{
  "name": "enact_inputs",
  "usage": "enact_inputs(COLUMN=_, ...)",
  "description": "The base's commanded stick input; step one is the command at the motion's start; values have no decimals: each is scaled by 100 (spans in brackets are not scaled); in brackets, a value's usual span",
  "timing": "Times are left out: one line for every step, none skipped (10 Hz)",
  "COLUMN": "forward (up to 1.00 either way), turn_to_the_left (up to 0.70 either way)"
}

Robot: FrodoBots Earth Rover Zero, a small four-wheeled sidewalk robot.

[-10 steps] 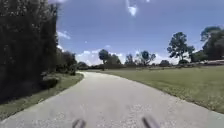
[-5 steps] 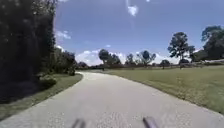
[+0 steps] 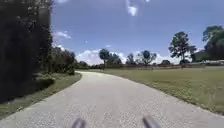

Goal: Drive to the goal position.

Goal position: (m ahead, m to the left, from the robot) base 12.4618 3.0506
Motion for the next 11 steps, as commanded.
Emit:
enact_inputs(forward=50, turn_to_the_left=0)
enact_inputs(forward=50, turn_to_the_left=0)
enact_inputs(forward=50, turn_to_the_left=0)
enact_inputs(forward=50, turn_to_the_left=0)
enact_inputs(forward=50, turn_to_the_left=0)
enact_inputs(forward=50, turn_to_the_left=0)
enact_inputs(forward=50, turn_to_the_left=0)
enact_inputs(forward=50, turn_to_the_left=0)
enact_inputs(forward=50, turn_to_the_left=0)
enact_inputs(forward=50, turn_to_the_left=0)
enact_inputs(forward=50, turn_to_the_left=0)
